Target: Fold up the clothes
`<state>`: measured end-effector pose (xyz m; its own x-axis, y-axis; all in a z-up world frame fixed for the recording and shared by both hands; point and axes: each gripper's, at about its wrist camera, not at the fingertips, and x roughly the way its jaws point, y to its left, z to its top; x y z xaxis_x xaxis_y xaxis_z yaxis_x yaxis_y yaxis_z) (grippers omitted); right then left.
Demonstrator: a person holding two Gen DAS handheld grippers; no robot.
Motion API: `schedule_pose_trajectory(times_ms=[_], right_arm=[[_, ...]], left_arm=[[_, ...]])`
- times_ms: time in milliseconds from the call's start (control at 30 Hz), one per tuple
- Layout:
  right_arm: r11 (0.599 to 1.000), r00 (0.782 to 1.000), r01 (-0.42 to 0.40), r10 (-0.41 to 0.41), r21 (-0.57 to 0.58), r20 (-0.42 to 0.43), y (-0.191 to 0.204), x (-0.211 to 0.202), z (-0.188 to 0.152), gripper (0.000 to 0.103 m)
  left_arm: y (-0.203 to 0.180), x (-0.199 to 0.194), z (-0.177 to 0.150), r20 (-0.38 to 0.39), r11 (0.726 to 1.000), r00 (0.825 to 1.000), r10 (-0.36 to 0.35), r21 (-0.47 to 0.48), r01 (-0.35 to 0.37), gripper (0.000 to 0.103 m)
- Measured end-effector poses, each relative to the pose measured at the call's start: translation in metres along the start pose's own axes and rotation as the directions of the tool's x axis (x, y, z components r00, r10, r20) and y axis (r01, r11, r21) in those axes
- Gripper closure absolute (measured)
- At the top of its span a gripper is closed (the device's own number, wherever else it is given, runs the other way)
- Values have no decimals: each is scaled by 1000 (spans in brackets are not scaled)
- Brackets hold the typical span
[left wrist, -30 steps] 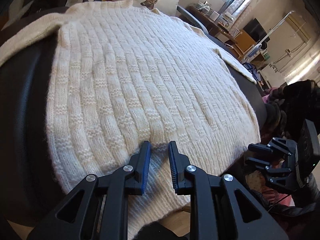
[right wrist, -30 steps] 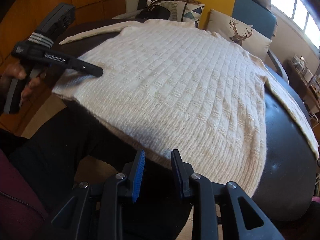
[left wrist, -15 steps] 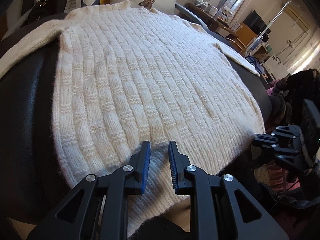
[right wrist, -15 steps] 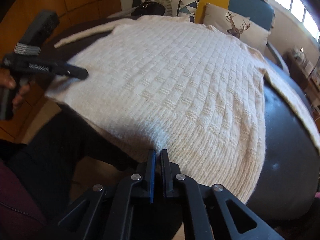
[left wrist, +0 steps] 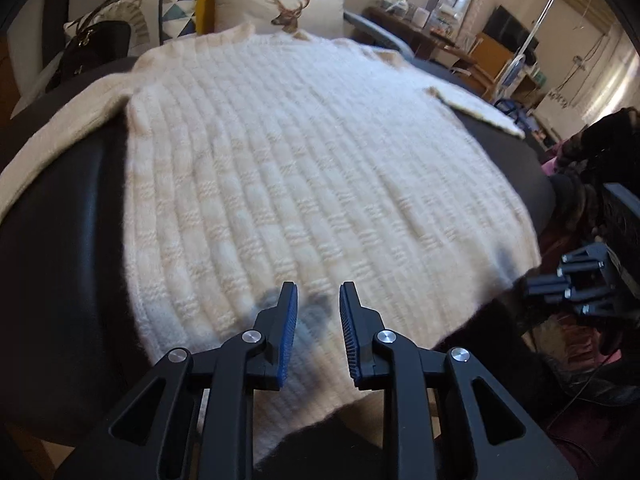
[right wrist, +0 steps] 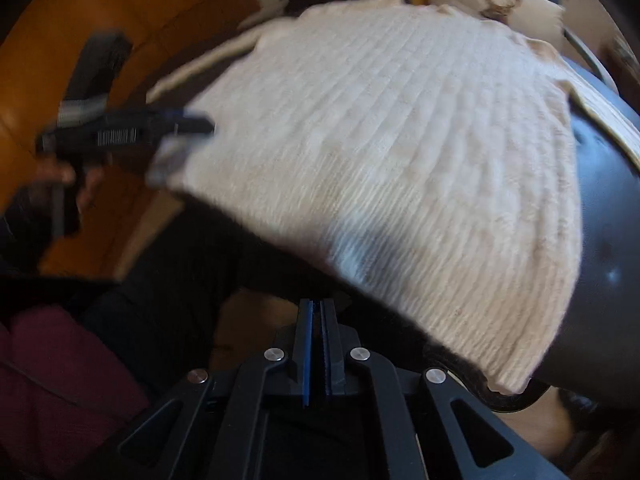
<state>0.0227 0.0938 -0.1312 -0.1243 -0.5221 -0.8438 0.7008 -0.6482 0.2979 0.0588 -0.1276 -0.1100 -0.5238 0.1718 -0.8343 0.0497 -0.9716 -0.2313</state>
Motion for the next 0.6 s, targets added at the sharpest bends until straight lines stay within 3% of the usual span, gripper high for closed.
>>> schedule_pose_trajectory(times_ms=[67,133,200,267,433,600], right_arm=[[997,995,22,-30,80,93,-19,-19,15,84],[983,985,89,-111,162,133,-42,-25,27,83],[964,981,159,-180,214,80,-64,-15,32,83],[936,966,255,-256,243,-26,-85,1,30,85],[939,978,194,-208,286,21,-105,-10,27,88],[945,967,171,-216,280,135,-105,-11,87,85]], left_arm=[[-4,5,7,1,1000,1000,-6,7,6,79],[-5,15,7,-28,1000,999,19,21,-18,79],[-5,27,4,-64,998,997,53,37,-51,79],[2,26,-1,-63,999,997,36,24,-35,79],[16,7,4,-24,998,999,-29,-63,27,79],[17,6,55,102,996,995,-15,-81,23,79]])
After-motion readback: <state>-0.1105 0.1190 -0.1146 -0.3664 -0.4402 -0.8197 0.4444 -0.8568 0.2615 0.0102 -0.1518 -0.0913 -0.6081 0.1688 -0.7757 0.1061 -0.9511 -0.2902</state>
